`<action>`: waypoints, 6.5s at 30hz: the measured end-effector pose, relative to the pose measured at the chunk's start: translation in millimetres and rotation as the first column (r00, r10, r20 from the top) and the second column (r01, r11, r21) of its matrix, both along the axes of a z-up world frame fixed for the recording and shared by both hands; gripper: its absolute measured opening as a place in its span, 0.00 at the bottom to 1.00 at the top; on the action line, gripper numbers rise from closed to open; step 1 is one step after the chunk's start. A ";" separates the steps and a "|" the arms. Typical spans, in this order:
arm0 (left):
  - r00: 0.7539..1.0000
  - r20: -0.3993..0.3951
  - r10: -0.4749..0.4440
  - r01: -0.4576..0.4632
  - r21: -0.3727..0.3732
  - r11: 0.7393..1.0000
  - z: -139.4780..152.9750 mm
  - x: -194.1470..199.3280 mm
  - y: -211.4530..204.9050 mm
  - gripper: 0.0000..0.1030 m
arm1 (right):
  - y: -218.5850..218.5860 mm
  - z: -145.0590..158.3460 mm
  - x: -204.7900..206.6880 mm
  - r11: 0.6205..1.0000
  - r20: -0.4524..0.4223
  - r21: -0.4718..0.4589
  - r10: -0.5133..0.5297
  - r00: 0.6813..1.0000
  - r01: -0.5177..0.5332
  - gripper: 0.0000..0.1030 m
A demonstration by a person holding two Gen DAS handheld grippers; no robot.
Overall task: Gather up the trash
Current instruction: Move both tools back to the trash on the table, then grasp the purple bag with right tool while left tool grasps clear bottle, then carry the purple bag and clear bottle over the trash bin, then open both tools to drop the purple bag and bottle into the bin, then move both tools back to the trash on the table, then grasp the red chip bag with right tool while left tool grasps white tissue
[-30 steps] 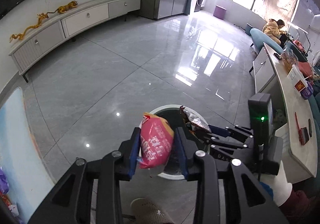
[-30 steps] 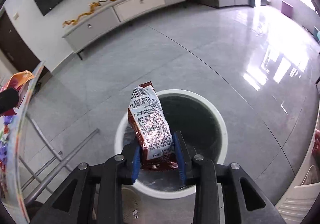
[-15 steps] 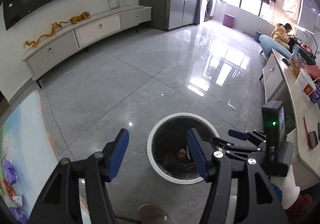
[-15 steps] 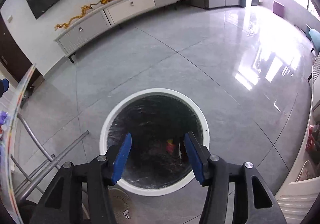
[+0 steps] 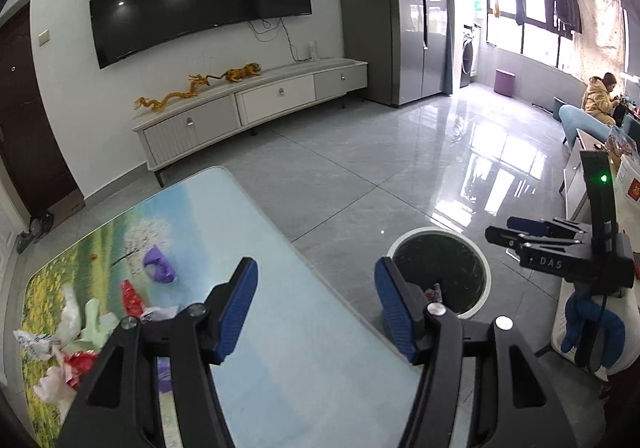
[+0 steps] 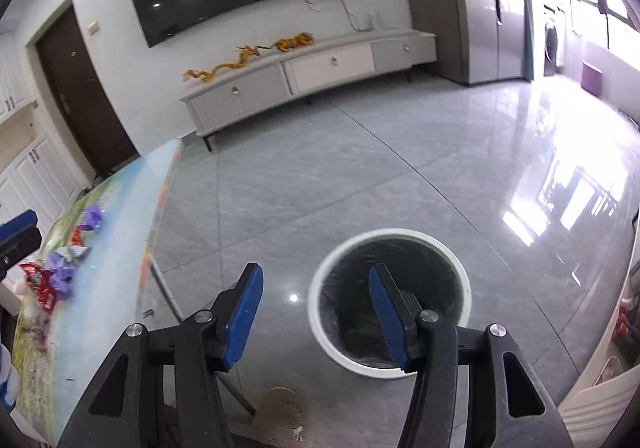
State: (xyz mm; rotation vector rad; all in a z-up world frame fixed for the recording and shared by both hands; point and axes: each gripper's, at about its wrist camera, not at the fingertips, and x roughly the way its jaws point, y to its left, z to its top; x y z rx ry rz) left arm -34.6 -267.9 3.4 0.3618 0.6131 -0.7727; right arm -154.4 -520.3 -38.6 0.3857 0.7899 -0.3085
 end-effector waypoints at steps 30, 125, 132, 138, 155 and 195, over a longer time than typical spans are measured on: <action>0.917 -0.235 0.322 -0.330 0.009 0.944 -65.4 41.2 227.0 0.57 | 258.9 5.1 127.2 0.809 -0.016 -0.009 0.587 0.809 -0.588 0.51; 0.912 -0.361 -0.196 0.235 0.067 0.970 -89.9 39.5 -247.7 0.42 | -89.6 -117.3 -3.0 0.985 -0.194 0.148 -0.061 0.979 0.091 0.40; 0.964 -0.215 -0.155 0.165 0.031 0.986 -54.3 28.8 -189.5 0.42 | -75.8 -81.3 -3.7 0.995 -0.147 0.081 -0.044 0.988 0.056 0.41; 0.984 -0.127 -0.128 0.131 0.012 0.991 -32.2 20.9 -125.9 0.42 | -45.2 -47.2 -2.4 0.999 -0.082 0.043 -0.014 0.996 0.018 0.46; 0.990 -0.012 0.143 -0.144 -0.078 0.987 22.8 40.4 79.8 0.58 | 67.3 52.2 29.3 0.984 0.093 -0.063 0.172 0.981 -0.167 0.51; 0.903 -0.192 0.385 -0.406 -0.090 0.909 -65.3 110.3 309.0 0.32 | 360.4 9.2 181.8 0.722 -0.022 0.058 0.691 0.722 -0.690 0.51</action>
